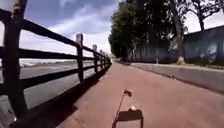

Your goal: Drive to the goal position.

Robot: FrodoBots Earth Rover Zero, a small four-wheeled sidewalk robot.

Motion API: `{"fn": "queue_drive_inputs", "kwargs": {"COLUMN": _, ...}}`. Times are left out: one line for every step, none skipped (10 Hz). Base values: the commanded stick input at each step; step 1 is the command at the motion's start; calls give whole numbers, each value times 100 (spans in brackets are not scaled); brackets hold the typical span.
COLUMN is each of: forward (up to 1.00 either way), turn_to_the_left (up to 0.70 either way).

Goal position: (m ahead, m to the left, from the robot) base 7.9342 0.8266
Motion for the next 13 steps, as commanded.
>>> {"fn": "queue_drive_inputs", "kwargs": {"forward": 70, "turn_to_the_left": -8}}
{"fn": "queue_drive_inputs", "kwargs": {"forward": 70, "turn_to_the_left": -8}}
{"fn": "queue_drive_inputs", "kwargs": {"forward": 70, "turn_to_the_left": -8}}
{"fn": "queue_drive_inputs", "kwargs": {"forward": 70, "turn_to_the_left": -8}}
{"fn": "queue_drive_inputs", "kwargs": {"forward": 70, "turn_to_the_left": -8}}
{"fn": "queue_drive_inputs", "kwargs": {"forward": 70, "turn_to_the_left": -8}}
{"fn": "queue_drive_inputs", "kwargs": {"forward": 70, "turn_to_the_left": -8}}
{"fn": "queue_drive_inputs", "kwargs": {"forward": 70, "turn_to_the_left": -8}}
{"fn": "queue_drive_inputs", "kwargs": {"forward": 70, "turn_to_the_left": -8}}
{"fn": "queue_drive_inputs", "kwargs": {"forward": 70, "turn_to_the_left": -8}}
{"fn": "queue_drive_inputs", "kwargs": {"forward": 70, "turn_to_the_left": -8}}
{"fn": "queue_drive_inputs", "kwargs": {"forward": 70, "turn_to_the_left": -8}}
{"fn": "queue_drive_inputs", "kwargs": {"forward": 70, "turn_to_the_left": -8}}
